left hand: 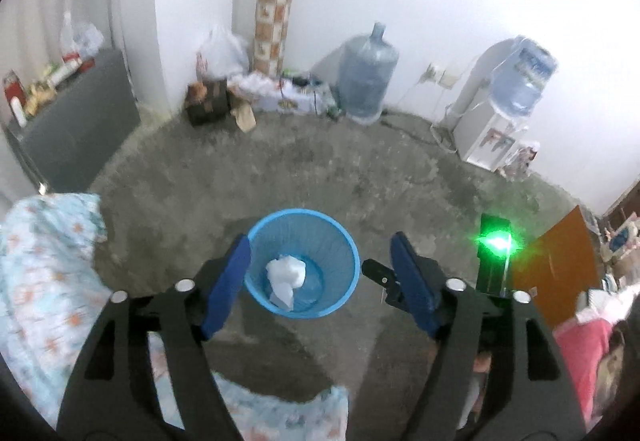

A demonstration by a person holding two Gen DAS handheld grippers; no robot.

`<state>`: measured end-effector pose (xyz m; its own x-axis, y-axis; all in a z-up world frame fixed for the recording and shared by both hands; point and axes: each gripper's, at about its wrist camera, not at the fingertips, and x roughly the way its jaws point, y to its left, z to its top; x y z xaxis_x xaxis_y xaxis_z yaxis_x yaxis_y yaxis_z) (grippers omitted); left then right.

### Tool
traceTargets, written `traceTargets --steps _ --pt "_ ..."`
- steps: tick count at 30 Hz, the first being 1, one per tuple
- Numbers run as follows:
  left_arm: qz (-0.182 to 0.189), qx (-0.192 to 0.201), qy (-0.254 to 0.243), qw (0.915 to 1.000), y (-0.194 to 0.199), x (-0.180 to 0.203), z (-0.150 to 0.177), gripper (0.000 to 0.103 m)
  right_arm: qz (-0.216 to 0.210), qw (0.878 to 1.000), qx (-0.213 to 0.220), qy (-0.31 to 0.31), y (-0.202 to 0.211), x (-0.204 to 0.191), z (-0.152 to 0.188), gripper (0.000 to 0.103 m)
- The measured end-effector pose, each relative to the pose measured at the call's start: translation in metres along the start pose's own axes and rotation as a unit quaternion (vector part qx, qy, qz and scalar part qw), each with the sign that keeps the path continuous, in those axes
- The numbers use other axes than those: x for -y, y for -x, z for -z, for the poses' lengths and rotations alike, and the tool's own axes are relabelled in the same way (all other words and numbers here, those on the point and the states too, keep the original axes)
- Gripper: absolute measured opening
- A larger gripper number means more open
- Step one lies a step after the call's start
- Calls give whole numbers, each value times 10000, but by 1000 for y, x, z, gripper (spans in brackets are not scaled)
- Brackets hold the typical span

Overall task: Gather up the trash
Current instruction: 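Move both tools back over the bed toward the remaining trash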

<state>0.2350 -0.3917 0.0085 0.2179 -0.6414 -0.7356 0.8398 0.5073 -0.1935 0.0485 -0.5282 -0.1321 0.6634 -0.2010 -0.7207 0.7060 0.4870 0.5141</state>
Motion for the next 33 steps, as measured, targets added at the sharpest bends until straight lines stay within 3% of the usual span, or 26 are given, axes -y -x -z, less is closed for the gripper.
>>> traceTargets --steps 6,9,14,17,19,20,25,28,33 --pt "-147 551 90 9983 129 -8 36 83 -297 9940 445 951 69 -70 26 94" --pt "-322 818 354 9955 188 -22 69 83 -605 9877 399 1387 93 -103 42 94" --pt "-988 1394 1013 9801 279 -59 134 83 -1213 9740 138 1911 121 -148 69 94" --pt "-1633 1759 1521 9588 335 -84 177 84 -1604 9613 -131 2237 132 -175 88 94" --pt "-2044 1961 1904 9399 371 -102 207 84 -1793 9516 -298 2477 136 -193 100 94" --pt "-2295 2078 2167 9258 392 -112 226 84 -1858 9484 -363 2544 137 -201 106 94" --pt "-2759 2400 3175 8749 451 -142 296 84 -2465 9151 -1067 3006 132 -259 149 94" --pt "-2819 2395 3618 8558 464 -157 329 84 -2678 8949 -1448 3263 127 -290 174 94" --pt "-2789 2374 3974 8414 465 -186 366 84 -2720 8764 -1820 3534 117 -327 211 94"
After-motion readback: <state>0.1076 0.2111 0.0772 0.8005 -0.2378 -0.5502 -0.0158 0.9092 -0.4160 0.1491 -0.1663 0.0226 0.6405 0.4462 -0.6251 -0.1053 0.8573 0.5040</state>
